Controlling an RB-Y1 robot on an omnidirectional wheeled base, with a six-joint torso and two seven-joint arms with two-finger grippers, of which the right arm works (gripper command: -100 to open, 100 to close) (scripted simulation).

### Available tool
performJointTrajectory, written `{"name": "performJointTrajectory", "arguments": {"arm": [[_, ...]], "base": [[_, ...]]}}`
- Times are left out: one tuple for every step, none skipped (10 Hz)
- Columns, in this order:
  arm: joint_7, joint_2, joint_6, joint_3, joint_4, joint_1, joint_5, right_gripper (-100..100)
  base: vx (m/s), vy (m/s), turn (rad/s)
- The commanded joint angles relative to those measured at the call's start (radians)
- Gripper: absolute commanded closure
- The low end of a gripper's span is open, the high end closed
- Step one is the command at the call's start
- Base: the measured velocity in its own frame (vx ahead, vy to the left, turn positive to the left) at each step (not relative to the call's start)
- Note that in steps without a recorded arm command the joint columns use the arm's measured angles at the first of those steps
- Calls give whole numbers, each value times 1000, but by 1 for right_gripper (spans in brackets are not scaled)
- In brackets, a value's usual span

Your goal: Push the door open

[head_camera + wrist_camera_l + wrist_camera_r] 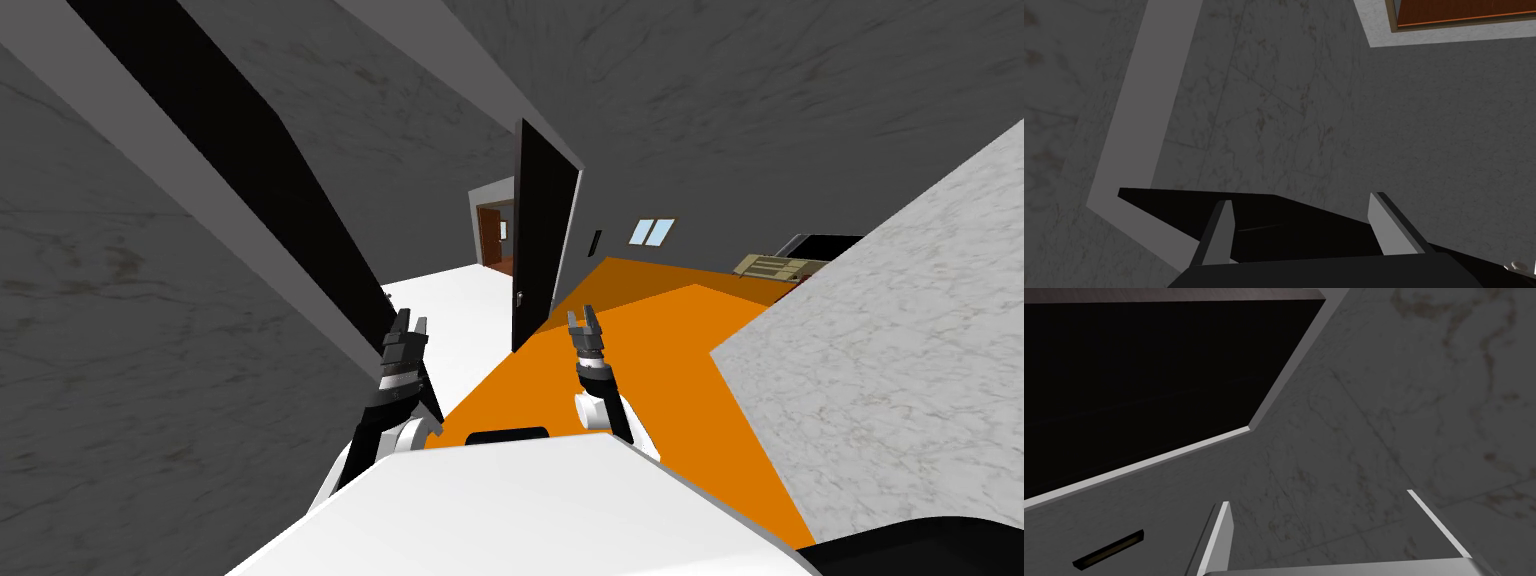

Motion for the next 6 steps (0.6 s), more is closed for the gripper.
{"name": "performJointTrajectory", "arguments": {"arm": [[2,-3,-3,9,41,-16,0,-100],[4,-5,-5,15,65,-25,1,-100],[5,-7,-7,21,89,-34,1,-100],[6,-9,-10,26,113,-43,2,-100],[8,-10,-12,32,137,-52,2,-100],[9,-12,-14,38,162,-61,2,-100]], "base": [[92,-68,64],[115,-62,58],[95,-70,62],[77,-76,73],[83,-70,64],[87,-80,60]]}}
